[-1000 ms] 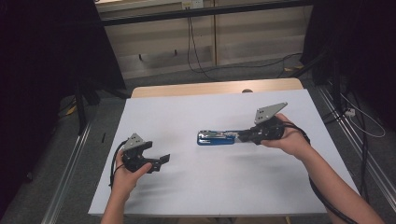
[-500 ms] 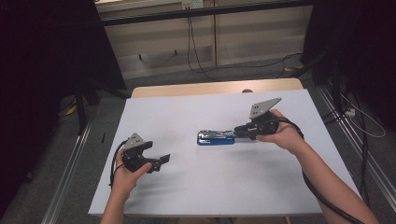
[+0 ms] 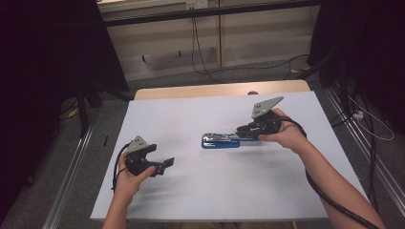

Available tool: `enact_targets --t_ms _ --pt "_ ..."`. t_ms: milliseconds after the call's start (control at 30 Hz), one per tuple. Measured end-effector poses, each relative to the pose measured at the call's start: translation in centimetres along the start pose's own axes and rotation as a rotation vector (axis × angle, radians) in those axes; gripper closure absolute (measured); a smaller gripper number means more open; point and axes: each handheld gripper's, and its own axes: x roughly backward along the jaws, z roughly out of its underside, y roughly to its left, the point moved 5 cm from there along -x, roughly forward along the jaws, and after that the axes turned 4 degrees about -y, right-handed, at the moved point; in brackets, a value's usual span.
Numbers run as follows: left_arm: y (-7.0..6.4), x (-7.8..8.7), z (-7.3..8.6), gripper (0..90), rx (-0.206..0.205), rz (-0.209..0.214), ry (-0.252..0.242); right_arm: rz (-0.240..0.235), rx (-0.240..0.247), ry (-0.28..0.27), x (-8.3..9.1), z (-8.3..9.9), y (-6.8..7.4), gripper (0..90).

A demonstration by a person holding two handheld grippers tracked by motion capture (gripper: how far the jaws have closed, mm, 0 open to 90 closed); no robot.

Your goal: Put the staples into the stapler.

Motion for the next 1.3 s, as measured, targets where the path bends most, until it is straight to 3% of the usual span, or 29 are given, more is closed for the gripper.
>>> enact_targets --t_ms 733,1300 --pt "0.0 -0.1 0.0 5.4 -0.005 0.003 0.009 -0.015 0.035 0.017 -1.3 -1.8 -1.1 79.2" --pt "-0.1 -0.2 0.1 5.4 -0.007 0.003 0.020 -0.009 0.032 0.020 -2.3 -2.1 -2.2 79.2"
